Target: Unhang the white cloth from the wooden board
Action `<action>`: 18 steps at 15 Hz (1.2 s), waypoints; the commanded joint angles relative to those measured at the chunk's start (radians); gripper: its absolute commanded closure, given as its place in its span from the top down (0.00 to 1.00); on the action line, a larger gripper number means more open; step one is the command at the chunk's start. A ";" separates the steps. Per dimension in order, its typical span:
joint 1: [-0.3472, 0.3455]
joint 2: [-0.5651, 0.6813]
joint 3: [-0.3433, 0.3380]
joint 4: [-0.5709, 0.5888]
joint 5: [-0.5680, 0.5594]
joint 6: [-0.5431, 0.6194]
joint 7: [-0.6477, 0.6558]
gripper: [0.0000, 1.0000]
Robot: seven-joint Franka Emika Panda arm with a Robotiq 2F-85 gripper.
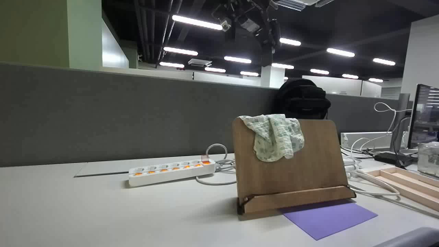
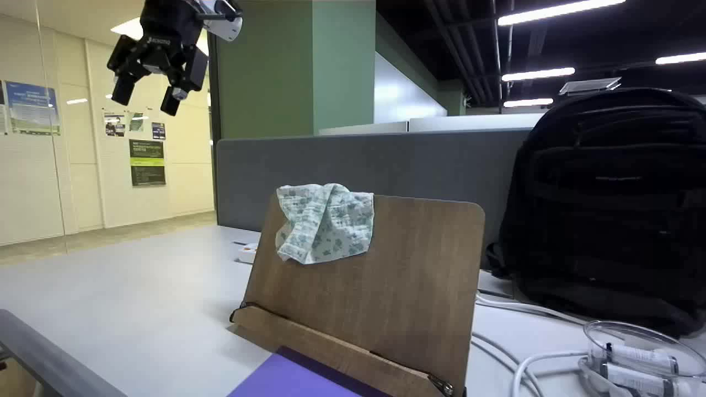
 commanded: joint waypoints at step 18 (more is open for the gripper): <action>-0.133 -0.061 0.008 -0.084 -0.227 0.220 0.077 1.00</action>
